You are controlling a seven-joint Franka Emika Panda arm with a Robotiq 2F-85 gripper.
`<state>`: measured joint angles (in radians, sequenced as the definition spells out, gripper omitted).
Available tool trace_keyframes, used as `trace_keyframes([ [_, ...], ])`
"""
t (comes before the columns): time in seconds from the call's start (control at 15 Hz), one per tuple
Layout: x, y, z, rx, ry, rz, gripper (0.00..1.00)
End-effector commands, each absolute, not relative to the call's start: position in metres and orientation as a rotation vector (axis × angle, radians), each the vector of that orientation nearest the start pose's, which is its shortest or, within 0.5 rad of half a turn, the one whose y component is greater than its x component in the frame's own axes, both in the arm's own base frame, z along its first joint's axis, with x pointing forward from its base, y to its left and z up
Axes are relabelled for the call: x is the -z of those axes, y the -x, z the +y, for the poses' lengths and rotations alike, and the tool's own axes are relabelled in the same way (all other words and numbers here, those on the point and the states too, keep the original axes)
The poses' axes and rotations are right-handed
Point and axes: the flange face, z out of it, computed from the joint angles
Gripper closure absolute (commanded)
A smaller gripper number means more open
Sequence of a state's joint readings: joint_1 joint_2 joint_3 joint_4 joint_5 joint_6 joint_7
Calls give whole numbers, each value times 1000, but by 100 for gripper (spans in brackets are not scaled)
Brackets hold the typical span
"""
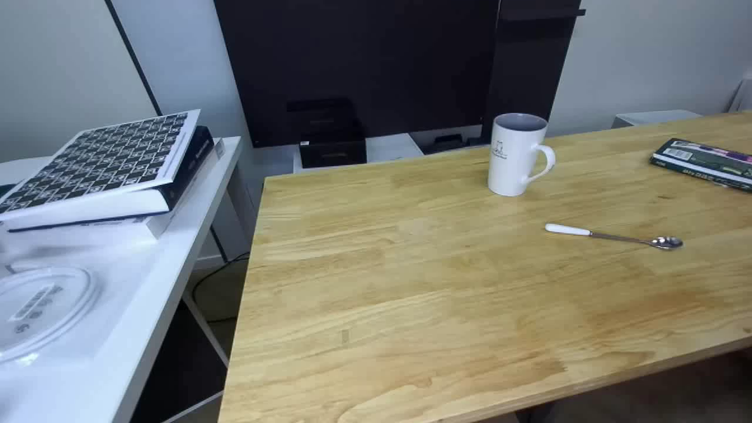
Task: Put the spoon in the white cup
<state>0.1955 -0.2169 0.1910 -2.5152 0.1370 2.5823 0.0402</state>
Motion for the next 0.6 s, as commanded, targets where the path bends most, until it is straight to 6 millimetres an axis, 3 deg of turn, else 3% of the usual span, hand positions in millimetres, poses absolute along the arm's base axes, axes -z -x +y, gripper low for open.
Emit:
trace_keyframes([
  [0.0, -386, -435, 175, 401, 2988, -363, 0],
  [0.2, -377, -444, 179, 351, 2966, -431, 0],
  [0.53, -354, -476, 186, 285, 2910, -623, 0],
])
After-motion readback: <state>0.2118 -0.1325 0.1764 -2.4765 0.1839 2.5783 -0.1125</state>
